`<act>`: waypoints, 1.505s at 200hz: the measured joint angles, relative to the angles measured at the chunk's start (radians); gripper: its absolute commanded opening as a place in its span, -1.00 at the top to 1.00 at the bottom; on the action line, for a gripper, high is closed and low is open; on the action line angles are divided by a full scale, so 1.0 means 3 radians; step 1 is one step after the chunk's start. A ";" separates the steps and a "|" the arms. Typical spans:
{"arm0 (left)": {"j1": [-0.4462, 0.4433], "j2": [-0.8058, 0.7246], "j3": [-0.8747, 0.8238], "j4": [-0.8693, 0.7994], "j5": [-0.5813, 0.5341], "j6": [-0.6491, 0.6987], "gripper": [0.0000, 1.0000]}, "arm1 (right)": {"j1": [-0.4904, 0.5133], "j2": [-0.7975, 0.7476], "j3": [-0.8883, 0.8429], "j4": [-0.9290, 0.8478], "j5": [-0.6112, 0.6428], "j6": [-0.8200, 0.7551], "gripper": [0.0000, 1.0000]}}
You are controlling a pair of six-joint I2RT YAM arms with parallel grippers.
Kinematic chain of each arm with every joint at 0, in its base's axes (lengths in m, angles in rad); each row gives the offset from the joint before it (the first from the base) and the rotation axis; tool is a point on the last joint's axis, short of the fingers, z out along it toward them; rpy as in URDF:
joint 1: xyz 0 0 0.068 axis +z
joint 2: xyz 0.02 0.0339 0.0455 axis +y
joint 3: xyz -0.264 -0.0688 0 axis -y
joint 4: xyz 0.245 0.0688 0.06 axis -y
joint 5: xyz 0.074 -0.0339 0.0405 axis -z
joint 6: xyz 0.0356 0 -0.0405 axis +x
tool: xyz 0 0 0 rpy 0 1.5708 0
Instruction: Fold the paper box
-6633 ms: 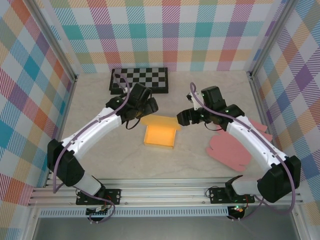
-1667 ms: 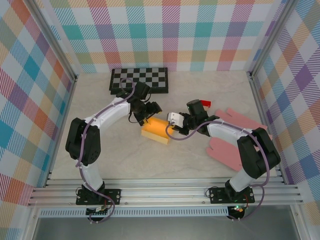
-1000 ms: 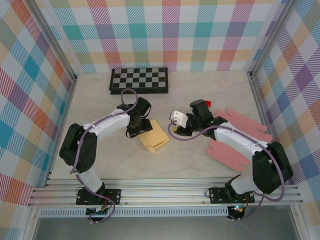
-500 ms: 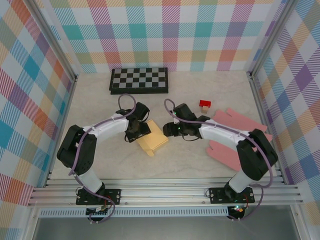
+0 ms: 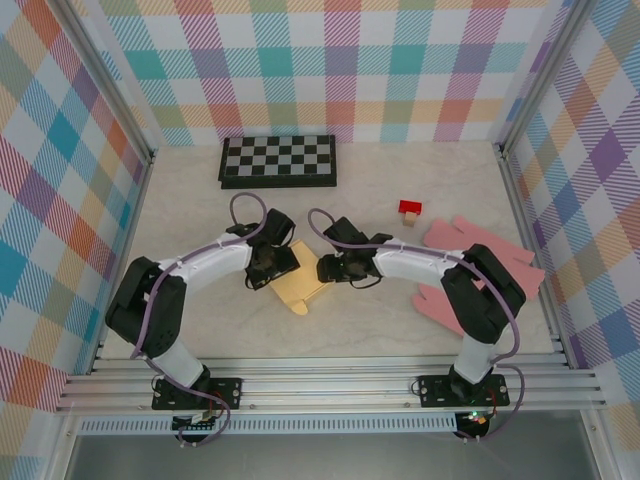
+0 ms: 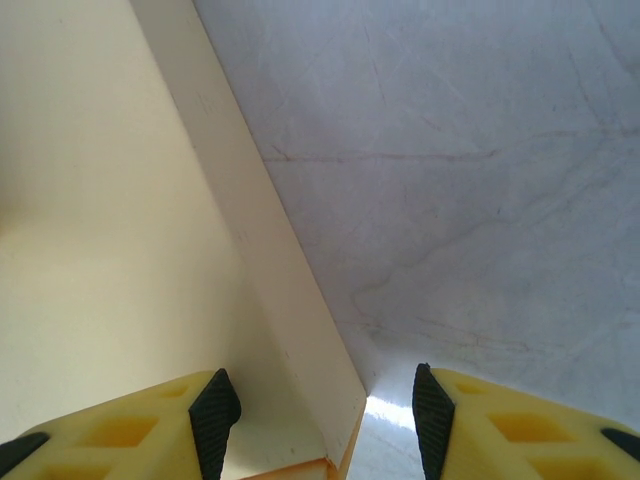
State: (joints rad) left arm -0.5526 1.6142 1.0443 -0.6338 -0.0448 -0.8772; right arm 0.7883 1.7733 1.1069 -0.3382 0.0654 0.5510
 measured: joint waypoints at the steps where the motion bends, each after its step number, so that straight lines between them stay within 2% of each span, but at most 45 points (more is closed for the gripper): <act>1: 0.0000 -0.0008 0.0000 -0.0004 -0.0001 0.0005 -0.61 | 0.0001 0.0006 0.0008 0.0000 0.0010 -0.0013 -0.07; 33: 0.0076 -0.0367 0.0083 -0.0189 -0.0032 0.0258 -0.58 | -0.0013 0.0170 0.0220 0.0017 0.0117 -0.0398 -0.07; 65: 0.0271 -0.0596 0.0090 -0.0237 0.0008 0.0596 -0.57 | -0.0116 0.0273 0.0328 0.0146 0.0083 -0.1128 -0.07; 91: 0.0451 -0.0573 0.0094 -0.0231 0.0045 0.0806 -0.63 | -0.0319 0.0365 0.0407 0.0272 -0.0163 -0.1864 -0.06; 118: 0.0496 -0.0406 0.0149 -0.0131 0.0145 0.0977 -0.65 | -0.0495 0.0443 0.0507 0.0285 -0.0435 -0.2553 -0.08; 147: 0.0497 -0.0155 0.0164 0.0117 0.0312 0.1050 -0.65 | -0.0603 0.0587 0.0874 0.0080 -0.0539 -0.2855 -0.15; 188: 0.0497 0.0064 0.0177 0.0261 0.0221 0.1146 -0.65 | -0.0622 0.0631 0.1616 -0.0239 -0.0479 -0.2654 -0.15; 217: 0.0497 0.0172 0.0182 0.0291 0.0193 0.1115 -0.65 | -0.0621 0.0547 0.1747 -0.0463 -0.0360 -0.2267 -0.15; 236: 0.0497 0.0151 0.0122 0.0365 0.0193 0.1011 -0.63 | -0.0614 0.0395 0.1588 -0.0604 -0.0319 -0.1851 -0.15; 269: 0.0467 0.0037 -0.0150 0.0496 0.0195 0.0732 -0.62 | -0.0521 0.0017 0.0978 -0.0762 -0.0289 -0.1010 -0.16; 301: 0.0364 -0.0071 -0.0319 0.0579 0.0141 0.0488 -0.63 | -0.0395 -0.0015 0.0589 -0.0762 -0.0387 -0.0481 -0.17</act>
State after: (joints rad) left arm -0.4435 1.5929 0.9485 -0.4603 -0.0025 -0.7307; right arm 0.6697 1.7687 1.2835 -0.5667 -0.0505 0.4068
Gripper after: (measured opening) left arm 0.812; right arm 0.583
